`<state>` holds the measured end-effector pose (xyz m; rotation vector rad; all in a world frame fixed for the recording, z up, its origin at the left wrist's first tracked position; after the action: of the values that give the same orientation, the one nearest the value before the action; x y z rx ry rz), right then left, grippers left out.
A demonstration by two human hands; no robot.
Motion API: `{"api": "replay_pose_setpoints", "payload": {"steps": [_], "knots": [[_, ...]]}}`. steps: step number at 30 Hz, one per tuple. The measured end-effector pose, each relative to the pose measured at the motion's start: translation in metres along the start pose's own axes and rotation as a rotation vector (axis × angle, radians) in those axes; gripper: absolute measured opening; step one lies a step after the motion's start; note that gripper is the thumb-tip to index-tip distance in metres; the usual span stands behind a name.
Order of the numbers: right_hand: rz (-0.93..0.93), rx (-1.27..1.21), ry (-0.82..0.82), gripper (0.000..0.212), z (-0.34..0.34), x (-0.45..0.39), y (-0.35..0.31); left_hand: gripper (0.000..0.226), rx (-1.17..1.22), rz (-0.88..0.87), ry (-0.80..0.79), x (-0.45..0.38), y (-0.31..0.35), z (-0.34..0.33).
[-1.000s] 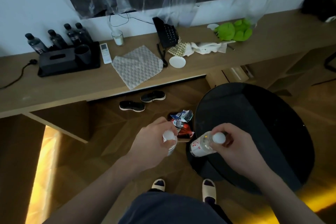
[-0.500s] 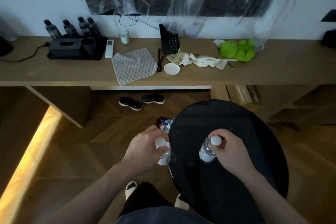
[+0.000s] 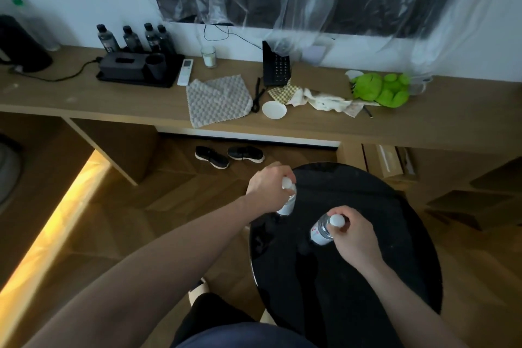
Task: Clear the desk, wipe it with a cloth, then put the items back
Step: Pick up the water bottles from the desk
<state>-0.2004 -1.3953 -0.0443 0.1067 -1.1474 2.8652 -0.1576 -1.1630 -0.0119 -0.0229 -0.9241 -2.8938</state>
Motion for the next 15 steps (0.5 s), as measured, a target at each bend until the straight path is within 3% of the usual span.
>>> {"api": "replay_pose_setpoints", "payload": {"steps": [8,15], "knots": [[-0.071,-0.06,0.035,0.035,0.001,-0.019,0.012,0.04,-0.072,0.036,-0.03,-0.023,-0.004,-0.03],[-0.113,-0.097,0.031,0.032,0.002,-0.056,-0.001,0.066,-0.2,-0.04,-0.18,-0.01,0.009,-0.048]]}}
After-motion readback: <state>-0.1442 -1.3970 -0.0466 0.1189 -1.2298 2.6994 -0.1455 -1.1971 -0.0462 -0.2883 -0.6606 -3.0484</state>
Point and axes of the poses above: each hand's wrist, its own x-axis away from the middle knuckle, its own z-axis out of the back of the hand, y = z × x, the point moved 8 cm from there along -x, towards the middle knuckle, and after that the axes turned 8 degrees about y, right-handed, at the moved point
